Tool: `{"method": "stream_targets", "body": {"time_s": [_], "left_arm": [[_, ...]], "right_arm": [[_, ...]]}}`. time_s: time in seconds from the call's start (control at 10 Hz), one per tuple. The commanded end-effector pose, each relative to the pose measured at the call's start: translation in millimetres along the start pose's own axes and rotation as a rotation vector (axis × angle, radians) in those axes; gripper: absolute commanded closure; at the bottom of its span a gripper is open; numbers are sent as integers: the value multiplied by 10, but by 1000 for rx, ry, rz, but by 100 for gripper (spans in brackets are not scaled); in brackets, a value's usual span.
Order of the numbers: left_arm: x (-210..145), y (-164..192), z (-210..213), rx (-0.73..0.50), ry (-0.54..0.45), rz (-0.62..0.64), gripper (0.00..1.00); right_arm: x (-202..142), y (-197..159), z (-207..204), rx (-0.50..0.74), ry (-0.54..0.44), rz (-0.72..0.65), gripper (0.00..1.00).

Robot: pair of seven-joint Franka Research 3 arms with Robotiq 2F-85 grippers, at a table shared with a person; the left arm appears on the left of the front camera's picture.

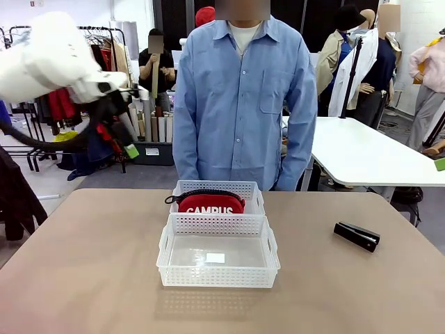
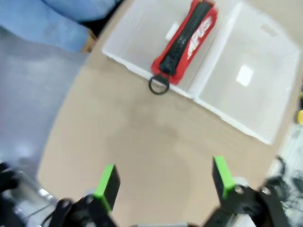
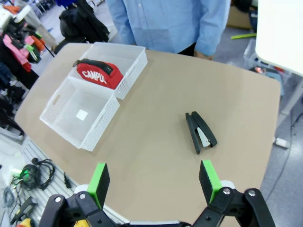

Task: Distribute items into two baskets.
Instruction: Pick up the Stapler that the person points to.

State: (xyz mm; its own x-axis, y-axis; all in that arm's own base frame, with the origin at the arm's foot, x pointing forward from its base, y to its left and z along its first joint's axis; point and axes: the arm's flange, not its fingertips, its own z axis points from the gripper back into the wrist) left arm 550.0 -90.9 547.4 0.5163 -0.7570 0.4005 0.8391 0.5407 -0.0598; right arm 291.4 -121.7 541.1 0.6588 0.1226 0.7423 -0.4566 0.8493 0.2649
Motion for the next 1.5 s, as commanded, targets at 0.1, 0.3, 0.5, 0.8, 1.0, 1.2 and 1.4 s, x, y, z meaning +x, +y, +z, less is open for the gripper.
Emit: {"method": "stream_targets", "body": {"time_s": [0.1, 0.3, 0.5, 0.8, 1.0, 1.2, 1.4], "left_arm": [[-609, -284, 262, -39, -87, 87, 0], [-960, -373, 402, -50, -115, 191, 0], [-1251, -494, 496, -53, -131, 248, 0], [-1703, -627, 606, -19, -221, 332, 0], [-1928, -665, 528, -33, -262, 365, 0], [-2119, -681, 402, -57, -295, 393, 0], [-2200, -692, 381, -46, -334, 385, 0]], "right_arm": [[-1, -6, 9, 16, -12, 0, 0], [-1, -6, 9, 16, -12, 0, 0], [-1, -6, 9, 16, -12, 0, 0], [-1, -6, 9, 16, -12, 0, 0], [-1, -6, 9, 16, -12, 0, 0], [-1, -6, 9, 16, -12, 0, 0], [-1, -6, 9, 16, -12, 0, 0]]}}
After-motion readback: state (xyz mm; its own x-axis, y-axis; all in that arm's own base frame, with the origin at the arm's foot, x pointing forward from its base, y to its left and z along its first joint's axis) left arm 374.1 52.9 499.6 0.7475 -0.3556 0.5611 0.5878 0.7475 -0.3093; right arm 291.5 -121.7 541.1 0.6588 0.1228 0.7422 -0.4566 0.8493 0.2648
